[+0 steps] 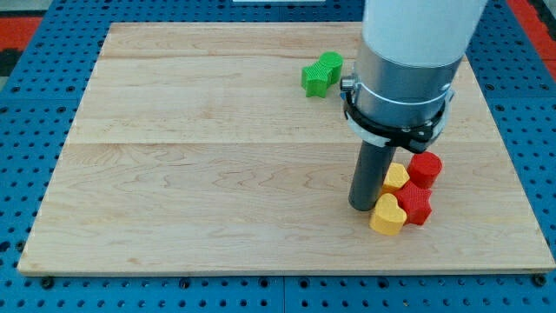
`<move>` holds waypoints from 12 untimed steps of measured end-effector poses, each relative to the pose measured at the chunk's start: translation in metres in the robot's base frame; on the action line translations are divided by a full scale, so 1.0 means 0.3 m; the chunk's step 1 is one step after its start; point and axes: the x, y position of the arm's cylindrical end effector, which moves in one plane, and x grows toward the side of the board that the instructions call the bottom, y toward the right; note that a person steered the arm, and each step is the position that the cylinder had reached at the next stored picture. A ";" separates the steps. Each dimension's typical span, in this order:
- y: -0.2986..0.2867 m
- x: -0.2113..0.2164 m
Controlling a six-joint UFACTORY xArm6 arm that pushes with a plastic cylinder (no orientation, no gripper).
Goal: Separate the green star and the green circle
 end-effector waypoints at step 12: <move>-0.148 -0.898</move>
